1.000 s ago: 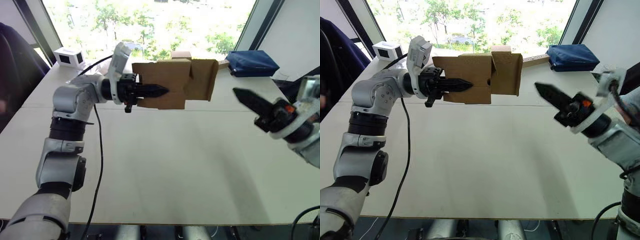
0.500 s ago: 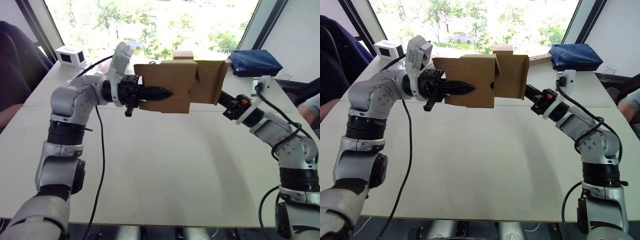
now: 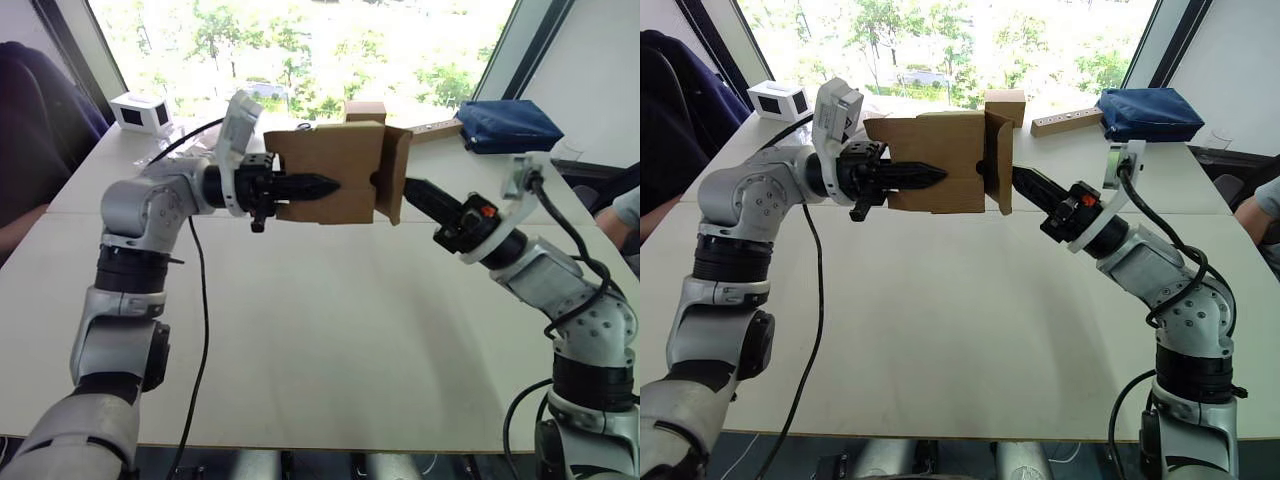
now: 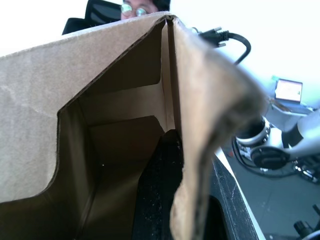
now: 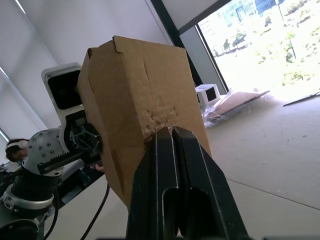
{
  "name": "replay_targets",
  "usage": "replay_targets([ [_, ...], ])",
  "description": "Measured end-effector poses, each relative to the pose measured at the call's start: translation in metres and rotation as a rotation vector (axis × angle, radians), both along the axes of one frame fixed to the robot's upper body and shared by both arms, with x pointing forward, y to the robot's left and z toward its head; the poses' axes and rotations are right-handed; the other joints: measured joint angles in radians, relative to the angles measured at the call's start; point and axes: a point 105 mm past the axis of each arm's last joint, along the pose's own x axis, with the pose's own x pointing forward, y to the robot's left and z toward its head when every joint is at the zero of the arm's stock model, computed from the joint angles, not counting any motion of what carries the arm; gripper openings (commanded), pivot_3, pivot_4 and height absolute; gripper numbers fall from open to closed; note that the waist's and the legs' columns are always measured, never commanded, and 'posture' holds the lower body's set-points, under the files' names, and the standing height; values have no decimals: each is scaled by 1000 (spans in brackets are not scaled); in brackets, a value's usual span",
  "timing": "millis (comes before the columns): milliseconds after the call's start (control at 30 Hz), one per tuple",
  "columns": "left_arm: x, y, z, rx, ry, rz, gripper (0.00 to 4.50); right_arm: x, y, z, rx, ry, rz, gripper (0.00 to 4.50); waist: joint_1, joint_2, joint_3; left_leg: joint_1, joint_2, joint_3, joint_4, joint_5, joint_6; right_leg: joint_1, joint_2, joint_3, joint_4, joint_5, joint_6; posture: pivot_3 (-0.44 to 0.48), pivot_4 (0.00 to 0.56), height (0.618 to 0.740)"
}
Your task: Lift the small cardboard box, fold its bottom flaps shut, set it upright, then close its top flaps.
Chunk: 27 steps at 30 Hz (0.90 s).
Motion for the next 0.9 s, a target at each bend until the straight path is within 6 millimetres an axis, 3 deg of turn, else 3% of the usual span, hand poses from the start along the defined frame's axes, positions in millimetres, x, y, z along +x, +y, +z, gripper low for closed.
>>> replay_targets([
  [367,0,-1,4,-17,11,-2,0,-2,13,1,71,-2,29,18,0,0,0,0,0,0,0,0,0,0,0,0,0,0,0,0,150,740],
  [467,0,-2,7,-18,3,-3,0,1,12,2,121,0,19,729,0,0,0,0,0,0,0,0,0,0,0,0,0,0,0,0,150,740],
  [600,0,-2,8,-19,2,-8,0,3,4,4,183,9,-3,2266,0,0,0,0,0,0,0,0,0,0,0,0,0,0,0,0,150,740],
  [900,0,-1,8,-21,9,-12,0,0,3,2,234,33,17,2266,-1,0,0,0,0,0,0,0,0,0,0,0,0,0,0,0,150,740],
])
